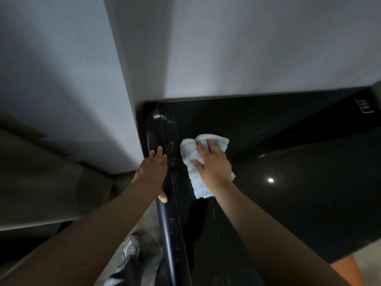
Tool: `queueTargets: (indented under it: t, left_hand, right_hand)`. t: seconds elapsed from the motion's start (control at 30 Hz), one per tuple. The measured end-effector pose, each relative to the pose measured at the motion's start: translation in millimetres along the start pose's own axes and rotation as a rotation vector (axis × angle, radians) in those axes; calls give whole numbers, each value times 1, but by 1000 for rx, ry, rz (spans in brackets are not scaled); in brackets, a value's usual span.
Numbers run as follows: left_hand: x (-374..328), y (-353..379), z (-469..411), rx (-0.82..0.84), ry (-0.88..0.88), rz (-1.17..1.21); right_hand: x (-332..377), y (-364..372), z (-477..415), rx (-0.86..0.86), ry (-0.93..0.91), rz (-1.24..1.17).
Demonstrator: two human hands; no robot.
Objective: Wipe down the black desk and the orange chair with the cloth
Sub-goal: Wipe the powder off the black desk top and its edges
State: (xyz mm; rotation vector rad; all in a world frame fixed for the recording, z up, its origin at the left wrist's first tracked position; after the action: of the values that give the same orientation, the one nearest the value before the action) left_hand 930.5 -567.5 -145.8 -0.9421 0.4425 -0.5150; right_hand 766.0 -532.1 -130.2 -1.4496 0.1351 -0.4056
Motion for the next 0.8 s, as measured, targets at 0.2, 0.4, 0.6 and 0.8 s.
queueTargets:
  t: [0.2, 0.4, 0.6, 0.8]
  left_hand:
    - [0, -5, 4, -9, 22, 41]
    - [2, -3, 10, -35, 87, 65]
    - [-24, 16, 37, -73, 241, 63]
    - [-43, 57, 74, -2, 178, 37]
  right_hand:
    - [-7, 4, 39, 10, 56, 10]
    - [-15, 8, 85, 3, 119, 1]
    - [-21, 14, 118, 6, 190, 6]
    - [-23, 19, 146, 15, 232, 4]
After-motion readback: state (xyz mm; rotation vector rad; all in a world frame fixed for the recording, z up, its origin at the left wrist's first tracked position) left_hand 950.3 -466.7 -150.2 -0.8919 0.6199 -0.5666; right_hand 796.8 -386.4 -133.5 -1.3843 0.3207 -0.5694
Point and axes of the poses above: each hand's wrist, its own z-axis away from the middle knuckle, its own y-axis out of the palm, x = y × z, the point moved 7 cm from there along -z, towards the middle knuckle, and after that the axes turned 5 degrees about -x, right-handed, at the moved point
